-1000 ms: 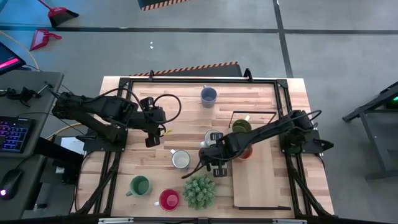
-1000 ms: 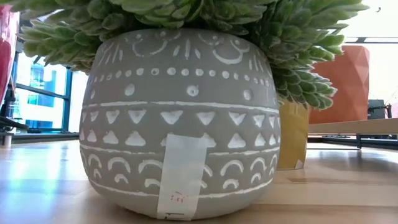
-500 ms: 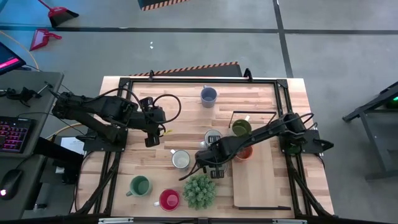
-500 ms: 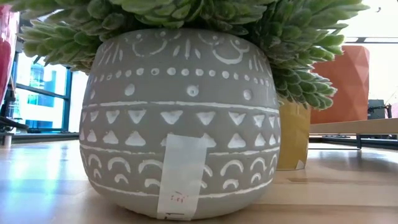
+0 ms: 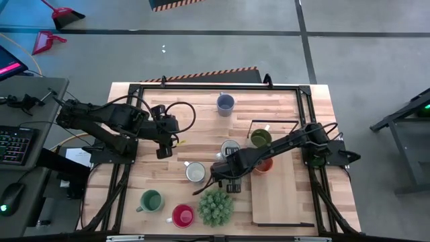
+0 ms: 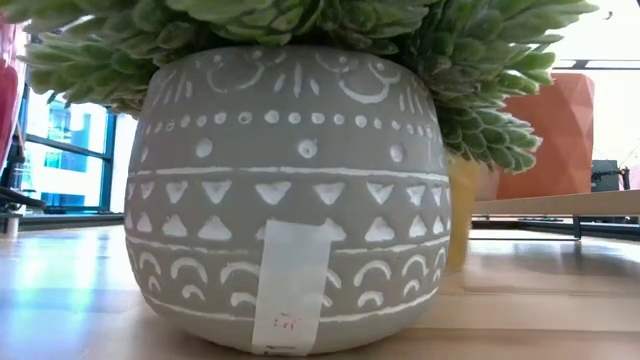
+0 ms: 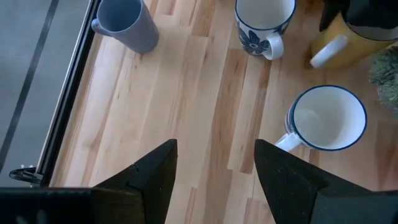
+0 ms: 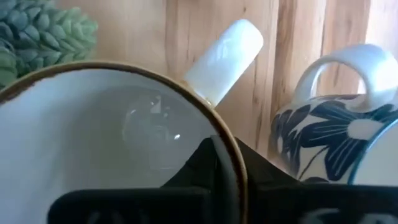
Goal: Place coffee mugs
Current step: Put the yellow mug on the shelf
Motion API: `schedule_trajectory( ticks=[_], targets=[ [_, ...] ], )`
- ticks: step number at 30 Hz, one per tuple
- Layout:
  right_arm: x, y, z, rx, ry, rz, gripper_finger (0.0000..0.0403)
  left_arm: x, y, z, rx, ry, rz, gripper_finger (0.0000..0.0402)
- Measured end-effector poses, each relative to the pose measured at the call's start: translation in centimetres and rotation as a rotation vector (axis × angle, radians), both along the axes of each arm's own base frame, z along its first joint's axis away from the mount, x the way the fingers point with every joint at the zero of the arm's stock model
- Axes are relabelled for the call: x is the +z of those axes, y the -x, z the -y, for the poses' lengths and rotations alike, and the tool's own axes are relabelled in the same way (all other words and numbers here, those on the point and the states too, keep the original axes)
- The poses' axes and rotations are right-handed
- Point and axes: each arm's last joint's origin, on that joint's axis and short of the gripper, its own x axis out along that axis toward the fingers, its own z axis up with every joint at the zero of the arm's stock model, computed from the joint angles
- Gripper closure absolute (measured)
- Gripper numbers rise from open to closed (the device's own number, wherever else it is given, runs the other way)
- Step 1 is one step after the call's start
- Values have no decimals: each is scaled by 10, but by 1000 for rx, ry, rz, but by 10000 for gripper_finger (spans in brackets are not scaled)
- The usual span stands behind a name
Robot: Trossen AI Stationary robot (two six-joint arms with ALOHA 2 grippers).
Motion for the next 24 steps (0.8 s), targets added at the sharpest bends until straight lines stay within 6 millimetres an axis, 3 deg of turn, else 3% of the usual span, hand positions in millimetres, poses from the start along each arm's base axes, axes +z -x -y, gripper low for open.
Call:
schedule_trajectory(
  ticks=[7, 12, 17, 24],
  targets=[
    [10, 2, -1, 0, 41, -26, 400, 0, 13, -2, 17, -29, -68, 200],
    [36, 8, -3, -9, 84, -13, 402, 3, 43, 3, 68, -93, 75, 200],
    [74, 22, -2, -43, 43, 70, 402, -30, 73, 9, 75, 23, 208, 200],
    [144, 70, 13, -204, 3, 202, 402, -82, 76, 16, 32, 80, 268, 200]
  ],
)
